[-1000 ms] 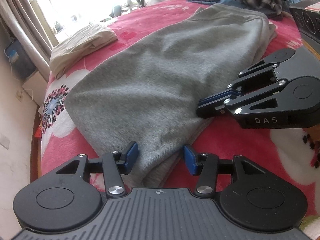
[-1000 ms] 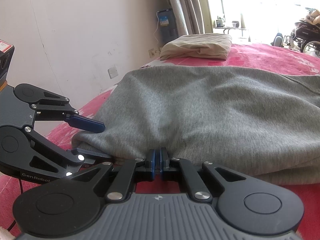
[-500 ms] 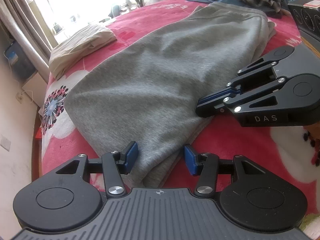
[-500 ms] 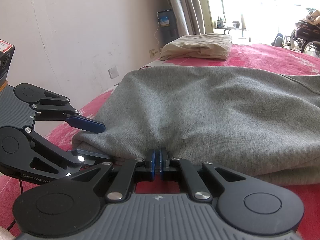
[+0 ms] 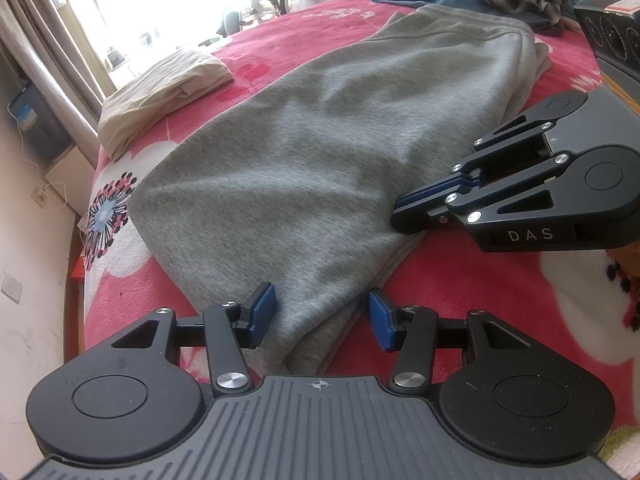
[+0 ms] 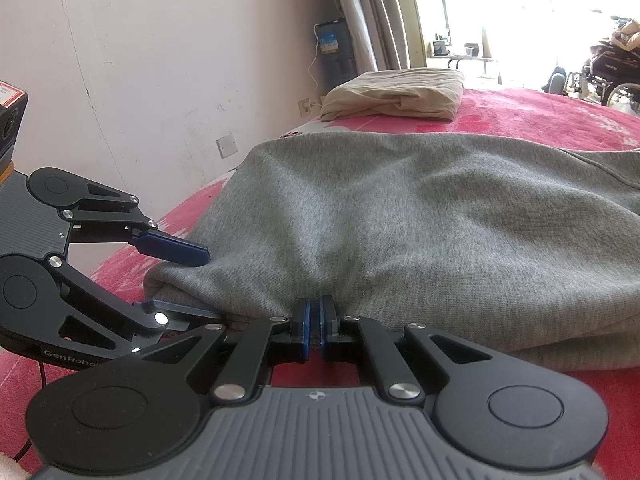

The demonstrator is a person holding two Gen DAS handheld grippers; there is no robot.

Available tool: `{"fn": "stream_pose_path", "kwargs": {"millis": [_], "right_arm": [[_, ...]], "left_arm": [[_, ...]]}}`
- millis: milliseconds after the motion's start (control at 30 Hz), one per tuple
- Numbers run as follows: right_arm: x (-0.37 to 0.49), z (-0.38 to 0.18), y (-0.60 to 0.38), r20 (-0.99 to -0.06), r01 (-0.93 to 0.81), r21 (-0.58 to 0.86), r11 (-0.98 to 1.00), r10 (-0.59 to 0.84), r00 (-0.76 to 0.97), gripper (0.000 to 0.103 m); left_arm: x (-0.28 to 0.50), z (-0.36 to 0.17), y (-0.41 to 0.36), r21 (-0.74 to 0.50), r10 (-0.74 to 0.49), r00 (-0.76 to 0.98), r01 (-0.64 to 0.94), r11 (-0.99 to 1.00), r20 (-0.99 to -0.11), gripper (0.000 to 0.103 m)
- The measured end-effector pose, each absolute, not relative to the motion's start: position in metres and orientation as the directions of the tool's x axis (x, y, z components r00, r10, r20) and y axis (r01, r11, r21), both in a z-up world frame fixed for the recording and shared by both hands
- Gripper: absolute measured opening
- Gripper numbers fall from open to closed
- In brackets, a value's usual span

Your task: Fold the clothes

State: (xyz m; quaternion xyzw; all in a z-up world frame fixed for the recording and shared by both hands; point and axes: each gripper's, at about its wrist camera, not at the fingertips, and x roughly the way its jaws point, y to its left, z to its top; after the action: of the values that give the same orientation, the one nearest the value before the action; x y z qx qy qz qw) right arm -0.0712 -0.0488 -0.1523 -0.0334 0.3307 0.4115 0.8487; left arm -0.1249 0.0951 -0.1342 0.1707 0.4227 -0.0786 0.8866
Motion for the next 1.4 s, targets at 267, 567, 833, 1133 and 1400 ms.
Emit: {"fn": "stream_pose_path", "kwargs": {"millis": [267,567,833,1133,1400], "right_arm": [[-0.071,-0.153,-0.049,-0.589,-0.721,0.215,0.659,0.676,0.443,0.002],[-0.070,-0.153,-0.048,-0.588,-0.722,0.214,0.658,0.677,0.442,0.002],[-0.071,-0.152,-0.048,-0.588,-0.722,0.212,0.659,0.676,0.444,0.002],[-0.073,-0.146,-0.045,-0.591,-0.723,0.193,0.663,0.666,0.454,0.003],[-0.074,-0.137,-0.046,-0.583,-0.718,0.167,0.675,0.655,0.481,0.006]], "left_arm": [[-0.125,-0.134,0.095,0.239,0.007,0.631,0.284,0.929,-0.776,0.050],[-0.126,-0.134,0.095,0.241,0.009,0.631,0.284,0.928,-0.775,0.050],[-0.126,-0.134,0.094,0.243,0.009,0.632,0.285,0.927,-0.775,0.050],[-0.127,-0.134,0.094,0.245,0.013,0.632,0.282,0.927,-0.775,0.051],[-0.126,-0.135,0.095,0.244,0.015,0.630,0.278,0.929,-0.776,0.051]]}}
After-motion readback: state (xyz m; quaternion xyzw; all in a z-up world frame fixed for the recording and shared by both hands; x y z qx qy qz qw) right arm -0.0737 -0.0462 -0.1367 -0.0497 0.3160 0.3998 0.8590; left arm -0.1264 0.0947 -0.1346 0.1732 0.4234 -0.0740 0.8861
